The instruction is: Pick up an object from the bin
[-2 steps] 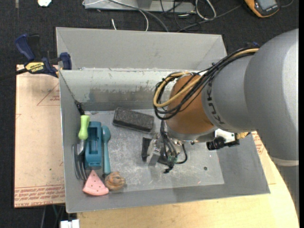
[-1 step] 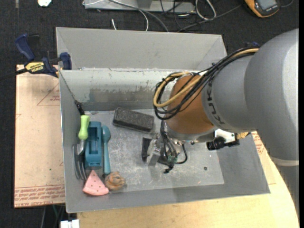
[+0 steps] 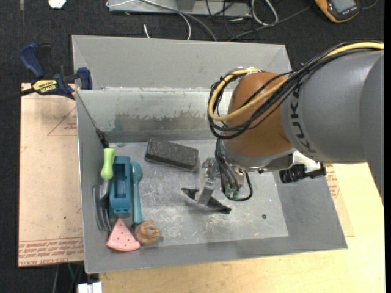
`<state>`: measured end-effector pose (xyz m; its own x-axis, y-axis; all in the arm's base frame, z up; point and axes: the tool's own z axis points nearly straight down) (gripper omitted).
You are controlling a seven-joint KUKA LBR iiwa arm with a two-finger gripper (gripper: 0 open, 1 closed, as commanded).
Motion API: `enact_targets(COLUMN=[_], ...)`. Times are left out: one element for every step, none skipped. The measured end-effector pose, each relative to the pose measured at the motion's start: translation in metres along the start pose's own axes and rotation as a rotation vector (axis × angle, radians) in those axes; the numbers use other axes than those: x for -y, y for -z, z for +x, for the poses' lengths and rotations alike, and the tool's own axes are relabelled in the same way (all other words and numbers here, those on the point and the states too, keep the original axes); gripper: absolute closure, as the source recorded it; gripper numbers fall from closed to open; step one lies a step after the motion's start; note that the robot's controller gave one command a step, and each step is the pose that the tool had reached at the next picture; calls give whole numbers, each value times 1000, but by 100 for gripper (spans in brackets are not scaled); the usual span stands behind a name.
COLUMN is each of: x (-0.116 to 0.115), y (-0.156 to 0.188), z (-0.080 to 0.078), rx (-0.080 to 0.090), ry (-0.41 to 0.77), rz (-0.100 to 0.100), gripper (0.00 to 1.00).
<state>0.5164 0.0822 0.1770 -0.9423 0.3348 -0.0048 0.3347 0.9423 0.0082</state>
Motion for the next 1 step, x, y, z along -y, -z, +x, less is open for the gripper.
enact_targets(x=[1], y=[83], z=[-12], rx=[-3], ry=[9], rz=[2], gripper=[100])
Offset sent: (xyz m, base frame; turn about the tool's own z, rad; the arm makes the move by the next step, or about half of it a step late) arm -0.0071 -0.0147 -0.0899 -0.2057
